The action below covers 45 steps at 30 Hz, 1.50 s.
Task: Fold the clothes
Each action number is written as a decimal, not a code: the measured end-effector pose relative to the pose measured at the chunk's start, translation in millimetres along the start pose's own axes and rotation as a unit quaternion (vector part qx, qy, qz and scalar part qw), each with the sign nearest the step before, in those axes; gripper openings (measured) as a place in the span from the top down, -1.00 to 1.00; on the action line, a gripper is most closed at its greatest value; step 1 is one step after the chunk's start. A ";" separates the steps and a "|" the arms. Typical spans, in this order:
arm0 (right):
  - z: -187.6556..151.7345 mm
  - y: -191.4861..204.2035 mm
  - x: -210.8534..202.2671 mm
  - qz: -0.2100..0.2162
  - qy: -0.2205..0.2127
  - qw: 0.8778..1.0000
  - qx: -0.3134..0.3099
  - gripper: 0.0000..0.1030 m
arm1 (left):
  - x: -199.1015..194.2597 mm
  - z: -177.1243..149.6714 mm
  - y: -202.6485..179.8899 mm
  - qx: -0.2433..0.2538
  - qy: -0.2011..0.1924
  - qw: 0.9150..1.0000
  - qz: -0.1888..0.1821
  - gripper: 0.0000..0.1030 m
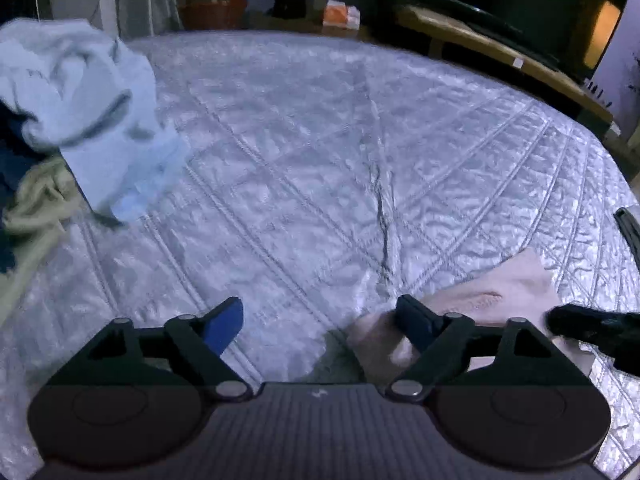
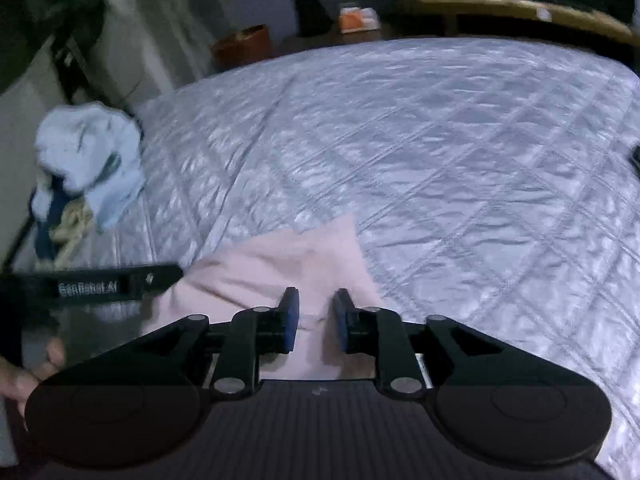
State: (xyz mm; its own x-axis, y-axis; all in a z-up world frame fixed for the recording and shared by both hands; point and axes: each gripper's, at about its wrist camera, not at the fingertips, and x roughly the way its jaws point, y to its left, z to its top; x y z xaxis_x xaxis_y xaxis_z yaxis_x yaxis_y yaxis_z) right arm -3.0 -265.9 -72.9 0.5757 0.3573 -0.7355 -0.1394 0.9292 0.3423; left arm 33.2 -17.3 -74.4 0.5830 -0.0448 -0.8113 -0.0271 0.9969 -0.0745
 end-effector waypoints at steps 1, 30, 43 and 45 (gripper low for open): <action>2.6 -8.3 -6.2 0.010 -0.003 1.000 0.012 -0.06 | -4.4 1.5 -1.2 0.004 -0.008 1.000 0.005 -0.41; 21.6 -70.7 52.2 0.270 0.170 0.947 0.046 -0.04 | 2.0 -23.6 -6.6 -0.005 0.020 0.998 -0.052 -0.79; 17.7 -48.5 59.0 0.226 0.174 0.958 0.040 0.57 | 3.6 -25.6 -9.6 0.000 0.014 0.999 -0.047 -0.85; 10.9 -44.7 57.0 0.229 0.166 0.958 0.040 0.61 | 3.2 -25.5 -9.3 0.001 0.014 0.999 -0.046 -0.84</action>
State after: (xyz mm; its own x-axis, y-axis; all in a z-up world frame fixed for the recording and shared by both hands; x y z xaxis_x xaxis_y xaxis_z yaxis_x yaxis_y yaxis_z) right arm 44.9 -288.1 -123.8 0.1792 0.7487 -0.6382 -0.2457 0.6622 0.7079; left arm 14.6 -28.4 -91.1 0.5601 -0.1379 -0.8168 0.0269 0.9886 -0.1484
